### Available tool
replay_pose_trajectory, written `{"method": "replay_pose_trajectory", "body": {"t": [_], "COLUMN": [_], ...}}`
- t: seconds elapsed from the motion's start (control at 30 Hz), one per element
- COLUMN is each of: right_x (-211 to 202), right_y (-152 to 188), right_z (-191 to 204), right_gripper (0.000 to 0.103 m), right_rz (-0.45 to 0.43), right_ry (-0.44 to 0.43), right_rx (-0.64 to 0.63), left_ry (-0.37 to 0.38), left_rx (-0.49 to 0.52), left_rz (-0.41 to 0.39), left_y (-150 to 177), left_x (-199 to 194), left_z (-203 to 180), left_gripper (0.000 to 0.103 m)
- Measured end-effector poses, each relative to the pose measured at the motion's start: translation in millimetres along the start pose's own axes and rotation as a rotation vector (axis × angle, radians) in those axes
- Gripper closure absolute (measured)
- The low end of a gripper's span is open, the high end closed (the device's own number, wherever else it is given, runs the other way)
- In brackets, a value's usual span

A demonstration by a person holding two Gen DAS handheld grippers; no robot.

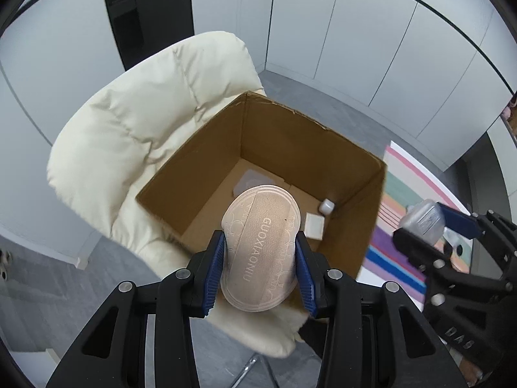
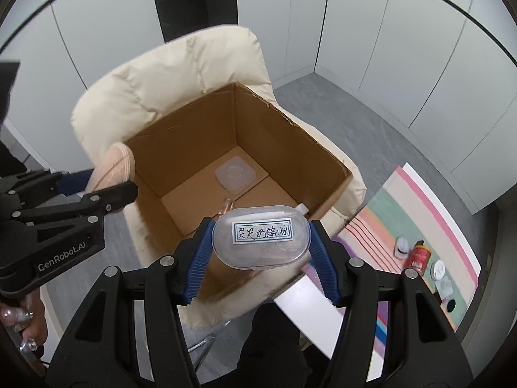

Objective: Organize objects
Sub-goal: 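Carry the beige puff and clear case over the cardboard box with both tools, then open the left tool to drop the puff while the right tool drops the case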

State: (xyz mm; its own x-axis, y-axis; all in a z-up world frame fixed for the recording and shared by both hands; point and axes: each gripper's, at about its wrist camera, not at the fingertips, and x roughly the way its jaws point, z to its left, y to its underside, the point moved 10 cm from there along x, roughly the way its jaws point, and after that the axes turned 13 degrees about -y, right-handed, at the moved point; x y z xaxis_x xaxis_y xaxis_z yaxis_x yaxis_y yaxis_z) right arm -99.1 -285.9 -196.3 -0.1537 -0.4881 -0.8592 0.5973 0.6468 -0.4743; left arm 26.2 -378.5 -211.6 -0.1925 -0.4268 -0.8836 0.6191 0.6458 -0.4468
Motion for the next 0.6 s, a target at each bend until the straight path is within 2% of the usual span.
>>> {"method": "replay_pose_trajectory", "body": {"t": [0.17, 0.23, 0.27, 0.33, 0.4, 0.43, 0.47, 0.53, 0.6], "right_x": [35.6, 45.0, 48.2, 54.4, 57.0, 57.5, 57.7, 56.2, 55.1], "right_y": [-10.7, -12.5, -12.8, -15.3, -17.0, -18.1, -18.9, -18.8, -16.8], "right_z": [-19.1, -25.9, -29.1, -34.6, -43.2, -49.0, -53.3, -56.1, -57.1], "right_gripper": [0.042, 0.042, 0.042, 0.042, 0.034, 0.024, 0.018, 0.017, 0.017], "right_rz": [0.043, 0.044, 0.045, 0.042, 0.041, 0.037, 0.030, 0.020, 0.018], "right_ry": [0.028, 0.012, 0.003, -0.015, 0.018, 0.040, 0.046, 0.013, -0.018], "right_rx": [0.018, 0.039, 0.049, 0.057, 0.055, 0.056, 0.061, 0.077, 0.089], "left_ry": [-0.018, -0.022, -0.027, -0.044, -0.081, -0.094, -0.090, -0.069, -0.056], "left_rx": [0.003, 0.013, 0.012, 0.004, -0.003, -0.007, -0.013, -0.028, -0.041], "left_rz": [0.030, 0.024, 0.016, 0.003, -0.003, -0.006, -0.005, 0.012, 0.029], "left_y": [-15.3, -18.7, -20.8, -24.8, -27.1, -28.4, -28.8, -27.4, -25.1], "left_x": [28.1, 34.2, 36.2, 39.9, 43.2, 44.7, 46.1, 49.5, 54.3], "left_z": [-10.5, -14.7, -15.8, -15.7, -13.0, -11.0, -9.3, -6.7, -3.7], "left_gripper": [0.061, 0.059, 0.056, 0.042, 0.035, 0.033, 0.031, 0.022, 0.019]}}
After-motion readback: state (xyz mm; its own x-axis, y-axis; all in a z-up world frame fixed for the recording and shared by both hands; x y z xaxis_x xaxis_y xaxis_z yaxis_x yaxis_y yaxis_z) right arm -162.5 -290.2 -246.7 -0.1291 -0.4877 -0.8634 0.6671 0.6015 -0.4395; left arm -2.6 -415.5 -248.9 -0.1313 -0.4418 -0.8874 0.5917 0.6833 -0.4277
